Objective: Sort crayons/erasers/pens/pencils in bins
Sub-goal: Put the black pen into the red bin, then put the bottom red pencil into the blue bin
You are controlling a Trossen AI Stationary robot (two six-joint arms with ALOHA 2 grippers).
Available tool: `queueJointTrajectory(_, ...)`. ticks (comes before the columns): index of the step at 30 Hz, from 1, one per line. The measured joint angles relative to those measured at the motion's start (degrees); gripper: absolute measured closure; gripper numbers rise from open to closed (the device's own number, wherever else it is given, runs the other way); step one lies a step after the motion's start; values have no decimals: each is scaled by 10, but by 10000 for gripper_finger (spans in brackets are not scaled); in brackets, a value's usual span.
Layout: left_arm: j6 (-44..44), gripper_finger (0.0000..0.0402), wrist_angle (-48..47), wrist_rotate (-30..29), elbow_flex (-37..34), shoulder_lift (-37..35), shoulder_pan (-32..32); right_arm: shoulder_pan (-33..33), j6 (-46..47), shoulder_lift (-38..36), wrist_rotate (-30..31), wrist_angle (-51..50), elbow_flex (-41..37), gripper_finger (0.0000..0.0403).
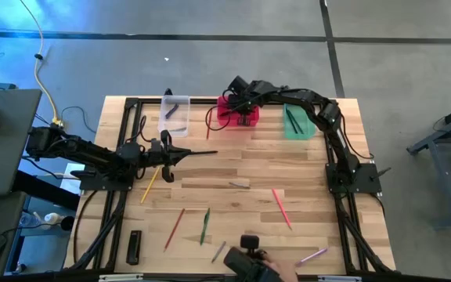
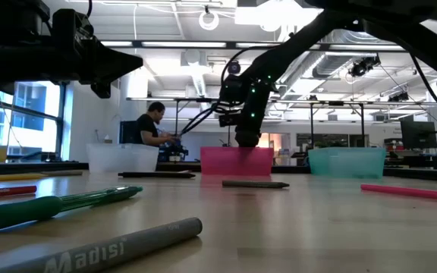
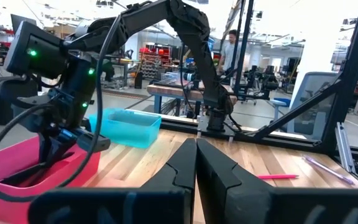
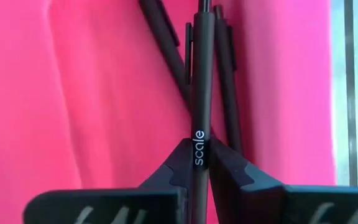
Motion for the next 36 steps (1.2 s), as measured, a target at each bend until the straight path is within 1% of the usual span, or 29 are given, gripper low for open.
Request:
queueJointTrajectory(6,0,401,0,0,0,0,0,-4,0,2,-10,18,0,377)
queueJointTrajectory(14,0,401,0,0,0,0,0,-4,5,2,-9,17,0,318)
queueJointTrajectory(19,0,401,0,-1,0,0,0,-3,22,2,-8,-2,20,306)
queueJointTrajectory(22,0,401,0,-1,0,0,0,1,24,2,0,-38,54,312)
queueJointTrajectory(24,0,401,0,-1,0,0,0,6,24,2,1,-53,77,324)
queueJointTrajectory(27,1,401,0,-1,0,0,0,18,23,1,0,-58,98,354)
queueJointTrajectory(29,2,401,0,0,0,0,0,24,25,-2,-15,-49,99,381)
queueJointTrajectory(31,6,401,-1,0,0,0,0,31,44,-11,-49,-22,92,397)
queueJointTrajectory(32,6,401,-1,0,0,0,0,35,57,-18,-62,-4,83,397)
queueJointTrajectory(36,12,401,-9,0,0,0,-1,54,87,-52,-70,100,26,399)
